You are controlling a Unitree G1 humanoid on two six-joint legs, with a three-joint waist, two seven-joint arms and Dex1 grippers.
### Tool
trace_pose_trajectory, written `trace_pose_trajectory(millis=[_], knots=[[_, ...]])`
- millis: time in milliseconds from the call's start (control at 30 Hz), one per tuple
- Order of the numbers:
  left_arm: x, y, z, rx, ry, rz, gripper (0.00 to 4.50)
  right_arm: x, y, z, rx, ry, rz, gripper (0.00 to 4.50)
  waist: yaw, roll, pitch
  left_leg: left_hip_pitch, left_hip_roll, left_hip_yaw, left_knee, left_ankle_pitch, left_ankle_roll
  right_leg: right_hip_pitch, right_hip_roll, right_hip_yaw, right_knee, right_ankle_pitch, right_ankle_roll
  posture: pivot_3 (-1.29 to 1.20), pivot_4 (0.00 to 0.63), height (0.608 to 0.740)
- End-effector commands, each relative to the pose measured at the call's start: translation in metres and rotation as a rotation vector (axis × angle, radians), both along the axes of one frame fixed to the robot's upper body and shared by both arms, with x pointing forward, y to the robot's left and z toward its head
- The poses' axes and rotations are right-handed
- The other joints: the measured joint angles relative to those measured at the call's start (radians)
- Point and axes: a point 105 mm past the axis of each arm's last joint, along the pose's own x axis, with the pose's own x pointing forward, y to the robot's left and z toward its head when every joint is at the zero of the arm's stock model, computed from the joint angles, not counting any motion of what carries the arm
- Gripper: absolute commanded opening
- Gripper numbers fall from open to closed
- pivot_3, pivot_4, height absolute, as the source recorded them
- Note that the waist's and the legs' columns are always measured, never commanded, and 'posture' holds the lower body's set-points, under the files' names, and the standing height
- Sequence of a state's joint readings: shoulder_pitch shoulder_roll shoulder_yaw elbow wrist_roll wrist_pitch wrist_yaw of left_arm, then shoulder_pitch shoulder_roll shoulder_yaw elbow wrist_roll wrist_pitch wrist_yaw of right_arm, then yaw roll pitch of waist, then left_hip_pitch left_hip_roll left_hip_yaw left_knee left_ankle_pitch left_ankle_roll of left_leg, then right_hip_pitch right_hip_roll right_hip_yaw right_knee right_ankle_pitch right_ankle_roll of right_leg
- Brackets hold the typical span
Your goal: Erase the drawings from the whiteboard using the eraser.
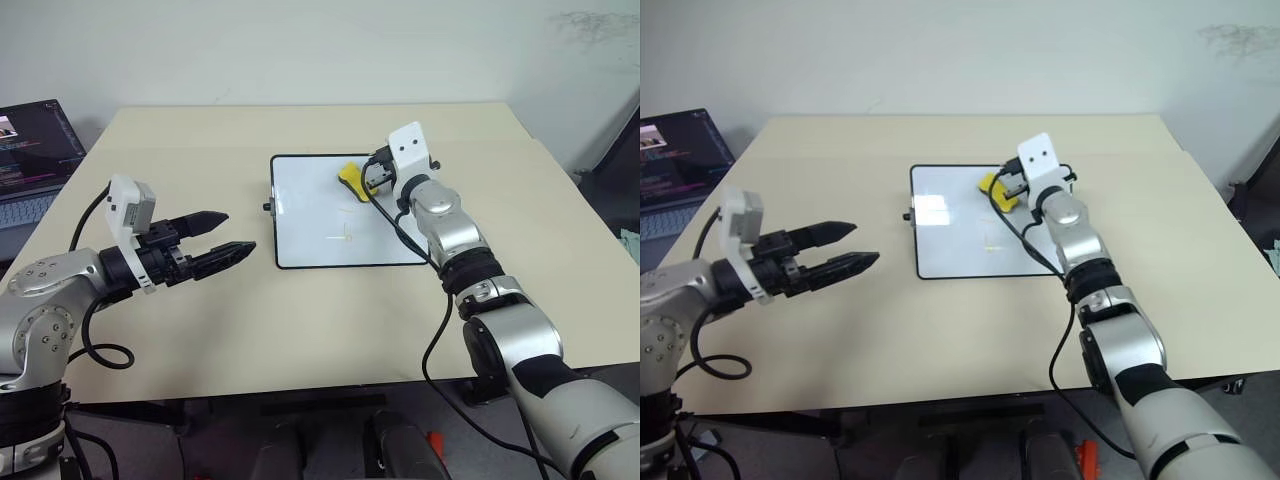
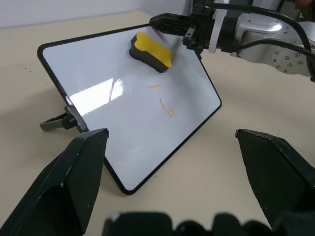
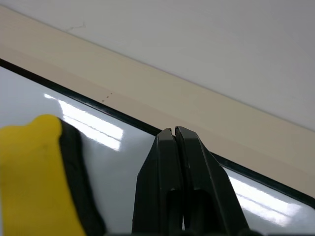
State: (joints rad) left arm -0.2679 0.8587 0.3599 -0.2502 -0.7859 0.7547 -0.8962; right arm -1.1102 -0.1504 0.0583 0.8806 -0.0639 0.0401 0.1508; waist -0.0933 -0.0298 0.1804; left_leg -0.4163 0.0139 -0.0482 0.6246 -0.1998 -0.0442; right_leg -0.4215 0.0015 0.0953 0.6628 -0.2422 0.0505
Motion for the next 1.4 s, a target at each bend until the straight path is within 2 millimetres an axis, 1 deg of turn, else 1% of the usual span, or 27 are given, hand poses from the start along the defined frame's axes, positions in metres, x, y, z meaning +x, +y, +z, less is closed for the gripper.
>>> trace_pose_trajectory(millis=[33,100,167,200,267,333,433,467,500,600,633,667,833,967,1067,1400], knots=[[-0.001,0.0,0.011,0.011,-0.054,-0.006,4.5,-0.001,0.002,0.024,0.023,-0.08,0.01,0.02,0.0,0.0,0.0,0.0,0.0,0.0,0.0,0.0,0.0,0.0,0.0,0.0,0.0,0.0,0.0,0.0,0.15,0.74],[-0.001,-0.001,0.011,0.011,-0.052,-0.008,4.5,-0.003,0.002,0.032,0.04,-0.108,0.018,0.02,0.0,0.0,0.0,0.0,0.0,0.0,0.0,0.0,0.0,0.0,0.0,0.0,0.0,0.0,0.0,0.0,0.15,0.74],[-0.001,-0.001,0.011,0.012,-0.051,-0.01,4.5,-0.006,0.002,0.046,0.074,-0.142,0.035,0.02,0.0,0.0,0.0,0.0,0.0,0.0,0.0,0.0,0.0,0.0,0.0,0.0,0.0,0.0,0.0,0.0,0.15,0.74],[-0.001,-0.001,0.011,0.013,-0.051,-0.009,4.5,-0.01,0.001,0.058,0.089,-0.168,0.055,0.02,0.0,0.0,0.001,0.0,0.0,0.0,0.0,0.0,0.0,0.0,0.0,0.0,0.0,0.0,0.0,0.0,0.15,0.74],[-0.001,0.0,0.012,0.015,-0.051,-0.007,4.5,-0.019,0.001,0.076,0.105,-0.198,0.099,0.02,0.0,0.0,0.002,0.0,0.0,0.0,0.0,0.0,0.0,0.0,0.0,0.0,0.0,0.0,0.0,0.0,0.15,0.74],[-0.001,0.001,0.012,0.017,-0.051,-0.006,4.5,-0.027,0.001,0.083,0.112,-0.2,0.135,0.02,0.003,0.0,0.002,-0.001,0.0,-0.001,0.0,0.0,0.0,0.0,0.0,-0.001,0.0,0.0,0.0,0.0,0.15,0.74],[-0.001,0.002,0.012,0.019,-0.05,-0.003,4.5,-0.042,0.003,0.08,0.109,-0.159,0.209,0.62,0.005,0.0,0.002,0.0,0.0,-0.002,-0.001,0.0,0.0,0.0,0.0,-0.002,0.0,0.0,-0.001,0.0,0.15,0.74],[-0.001,0.002,0.012,0.019,-0.05,-0.003,4.5,-0.045,0.003,0.079,0.105,-0.149,0.219,0.94,0.005,0.0,0.002,0.0,0.0,-0.002,-0.001,0.0,0.0,0.0,0.0,-0.002,0.0,-0.001,-0.001,0.0,0.15,0.74],[-0.001,0.002,0.012,0.018,-0.05,-0.004,4.5,-0.048,0.005,0.073,0.086,-0.127,0.232,1.34,0.006,0.0,0.002,0.0,0.0,-0.002,-0.001,0.0,0.0,0.0,0.0,-0.002,0.0,-0.001,-0.001,0.0,0.15,0.74],[0.001,0.0,0.012,0.016,-0.05,-0.008,4.5,-0.054,0.01,0.058,0.036,-0.078,0.246,2.33,0.006,0.0,0.002,0.0,0.0,-0.002,0.0,0.0,0.0,0.0,0.0,-0.002,0.0,-0.001,-0.001,0.0,0.15,0.74],[0.001,0.0,0.012,0.015,-0.051,-0.01,4.5,-0.054,0.01,0.057,0.03,-0.073,0.245,2.74,0.005,0.001,0.002,0.0,0.0,-0.001,0.0,0.0,0.0,0.0,0.0,-0.001,0.001,-0.001,-0.002,0.0,0.15,0.74],[0.002,-0.001,0.012,0.015,-0.051,-0.013,4.5,-0.054,0.01,0.055,0.031,-0.065,0.243,3.03,0.005,0.001,0.002,0.0,0.0,-0.001,0.0,0.0,0.0,0.0,0.0,-0.001,0.001,-0.001,-0.002,0.0,0.15,0.74],[0.002,-0.001,0.012,0.015,-0.048,-0.017,4.5,-0.054,0.018,0.05,0.02,-0.021,0.258,3.03,0.005,0.001,0.002,0.0,0.0,-0.001,0.0,0.0,0.0,0.0,0.0,-0.001,0.0,-0.001,-0.001,0.0,0.15,0.74],[0.002,0.0,0.012,0.017,-0.048,-0.015,4.5,-0.058,0.033,0.038,-0.025,0.031,0.318,3.03,0.005,0.001,0.002,0.0,0.0,-0.001,-0.001,0.0,0.0,0.0,0.0,-0.001,0.0,-0.001,-0.001,0.0,0.15,0.74],[0.002,0.0,0.012,0.018,-0.047,-0.013,4.5,-0.057,0.039,0.029,-0.066,0.063,0.335,3.03,0.005,0.001,0.002,0.0,0.0,-0.001,0.0,0.0,0.0,0.0,0.0,-0.002,0.0,-0.001,-0.001,0.0,0.15,0.74],[0.001,0.0,0.011,0.015,-0.048,-0.006,4.5,-0.047,0.041,0.016,-0.126,0.097,0.304,3.03,0.006,0.0,0.002,0.0,0.0,-0.001,0.0,0.0,0.0,0.0,0.0,-0.002,0.0,-0.001,-0.001,0.0,0.15,0.74]])
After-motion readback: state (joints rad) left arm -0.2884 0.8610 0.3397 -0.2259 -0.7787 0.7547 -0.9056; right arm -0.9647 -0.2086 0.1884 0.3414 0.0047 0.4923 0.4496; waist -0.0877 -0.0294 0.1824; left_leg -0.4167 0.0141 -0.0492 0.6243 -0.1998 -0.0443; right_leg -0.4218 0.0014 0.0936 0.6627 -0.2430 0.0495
